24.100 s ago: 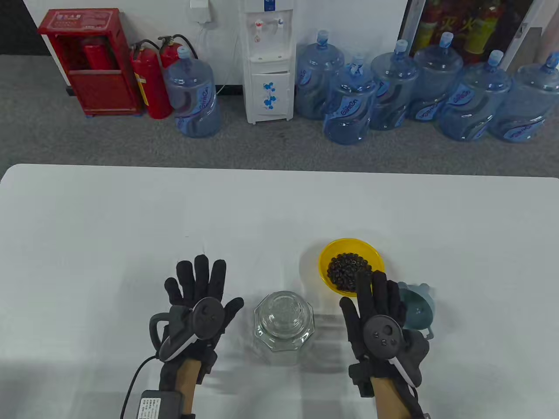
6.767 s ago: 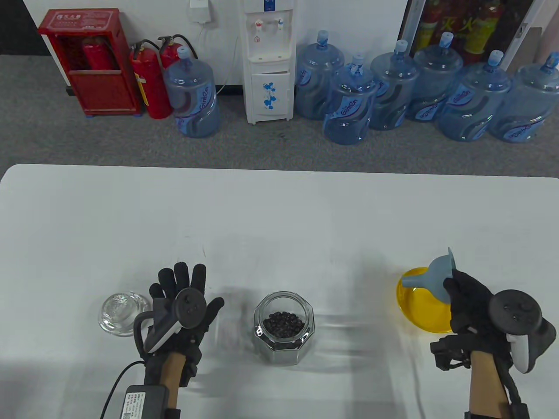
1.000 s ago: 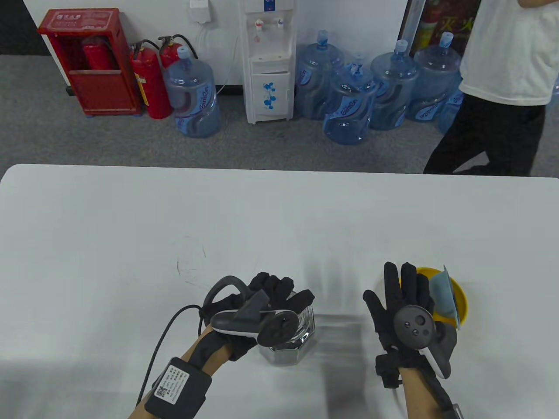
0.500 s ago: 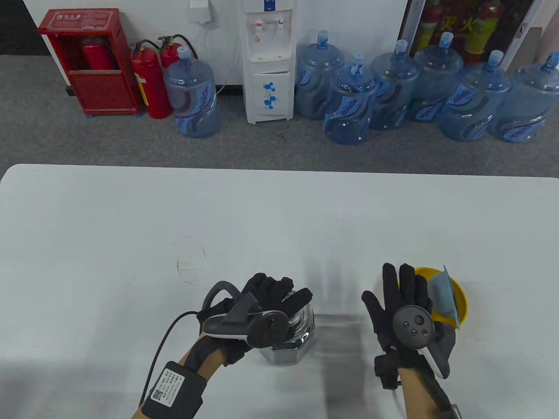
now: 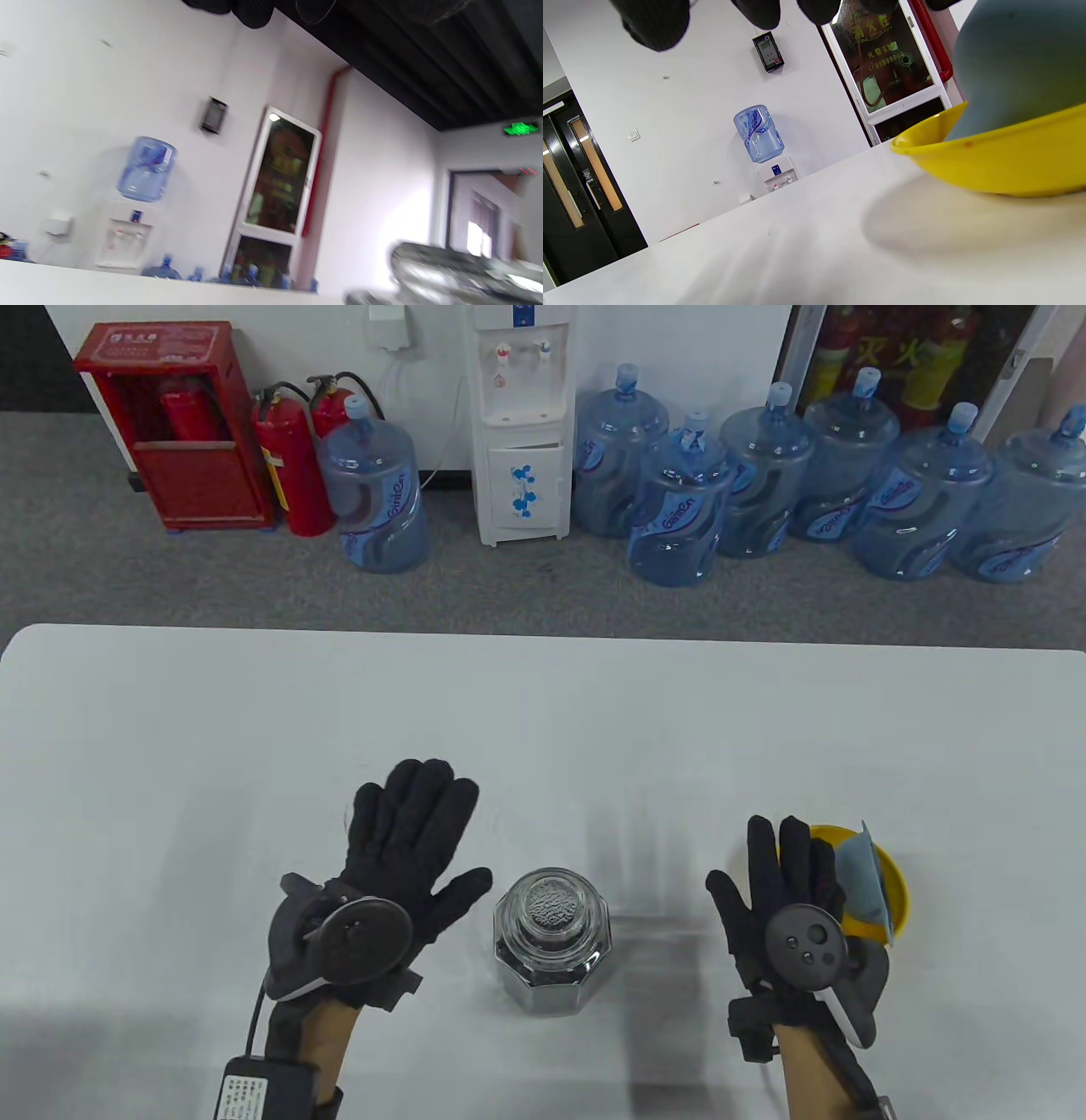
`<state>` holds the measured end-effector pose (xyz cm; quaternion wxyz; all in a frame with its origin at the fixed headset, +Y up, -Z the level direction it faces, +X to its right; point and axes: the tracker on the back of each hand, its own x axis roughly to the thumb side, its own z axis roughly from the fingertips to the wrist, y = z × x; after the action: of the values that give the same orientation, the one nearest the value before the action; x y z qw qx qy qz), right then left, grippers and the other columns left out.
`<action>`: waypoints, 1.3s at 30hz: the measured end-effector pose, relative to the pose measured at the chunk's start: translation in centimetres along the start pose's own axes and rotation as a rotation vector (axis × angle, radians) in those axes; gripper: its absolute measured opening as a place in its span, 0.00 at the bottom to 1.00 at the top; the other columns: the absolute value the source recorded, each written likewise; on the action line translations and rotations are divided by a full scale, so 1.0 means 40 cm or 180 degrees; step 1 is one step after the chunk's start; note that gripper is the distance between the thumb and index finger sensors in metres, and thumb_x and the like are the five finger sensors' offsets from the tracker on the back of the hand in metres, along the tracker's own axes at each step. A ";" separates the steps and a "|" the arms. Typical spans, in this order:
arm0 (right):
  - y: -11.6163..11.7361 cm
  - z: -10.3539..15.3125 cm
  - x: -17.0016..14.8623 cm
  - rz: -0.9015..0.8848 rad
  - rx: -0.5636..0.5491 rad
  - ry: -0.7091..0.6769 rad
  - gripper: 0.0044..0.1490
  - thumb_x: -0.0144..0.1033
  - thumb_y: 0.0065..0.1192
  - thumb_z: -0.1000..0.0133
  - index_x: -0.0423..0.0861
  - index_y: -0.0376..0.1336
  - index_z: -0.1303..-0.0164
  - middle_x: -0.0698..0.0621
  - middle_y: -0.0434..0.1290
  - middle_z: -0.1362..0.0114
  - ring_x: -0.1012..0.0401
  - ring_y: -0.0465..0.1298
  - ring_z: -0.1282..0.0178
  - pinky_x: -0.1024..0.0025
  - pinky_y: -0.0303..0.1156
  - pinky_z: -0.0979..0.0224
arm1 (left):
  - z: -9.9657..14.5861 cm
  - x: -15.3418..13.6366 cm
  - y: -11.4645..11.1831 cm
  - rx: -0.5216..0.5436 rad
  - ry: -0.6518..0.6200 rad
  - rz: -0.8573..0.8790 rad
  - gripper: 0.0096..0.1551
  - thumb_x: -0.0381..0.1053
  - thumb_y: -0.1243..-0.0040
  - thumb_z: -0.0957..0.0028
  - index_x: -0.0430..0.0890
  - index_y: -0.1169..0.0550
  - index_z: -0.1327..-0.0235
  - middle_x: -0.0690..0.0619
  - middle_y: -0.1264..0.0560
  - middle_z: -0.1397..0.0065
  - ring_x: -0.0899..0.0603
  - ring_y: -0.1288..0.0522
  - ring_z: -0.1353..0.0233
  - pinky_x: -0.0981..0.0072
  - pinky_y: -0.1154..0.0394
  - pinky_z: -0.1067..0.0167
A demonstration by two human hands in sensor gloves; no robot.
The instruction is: Transfer coffee beans through funnel into glass jar
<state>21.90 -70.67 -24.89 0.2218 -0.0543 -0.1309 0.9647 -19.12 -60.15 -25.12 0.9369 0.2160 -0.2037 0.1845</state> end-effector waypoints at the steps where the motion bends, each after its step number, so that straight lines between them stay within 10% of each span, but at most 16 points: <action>1: -0.001 0.001 0.001 0.0002 -0.0017 -0.0004 0.48 0.67 0.45 0.31 0.55 0.41 0.05 0.42 0.38 0.05 0.38 0.39 0.10 0.30 0.44 0.19 | 0.006 -0.015 0.001 -0.0015 0.0107 -0.0114 0.45 0.70 0.55 0.44 0.58 0.47 0.14 0.48 0.54 0.09 0.33 0.56 0.10 0.32 0.55 0.22; 15: 0.007 0.008 0.016 0.0137 -0.0063 -0.0068 0.48 0.67 0.44 0.31 0.55 0.40 0.05 0.41 0.37 0.05 0.37 0.39 0.10 0.30 0.43 0.19 | 0.095 -0.200 -0.099 -0.0596 0.0794 -0.0682 0.46 0.73 0.58 0.43 0.62 0.54 0.14 0.48 0.66 0.12 0.32 0.70 0.16 0.34 0.66 0.27; 39: 0.017 -0.002 0.013 0.0385 -0.0017 -0.0069 0.49 0.67 0.44 0.32 0.56 0.40 0.05 0.42 0.36 0.05 0.37 0.38 0.10 0.30 0.42 0.18 | 0.120 -0.267 -0.153 -0.1024 0.1183 -0.0924 0.49 0.74 0.57 0.45 0.62 0.58 0.16 0.47 0.68 0.13 0.31 0.71 0.17 0.32 0.67 0.28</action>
<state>21.16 -71.00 -25.19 0.1616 -0.0522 -0.1324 0.9765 -26.99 -70.33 -28.11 0.9970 0.0540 -0.0221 0.0501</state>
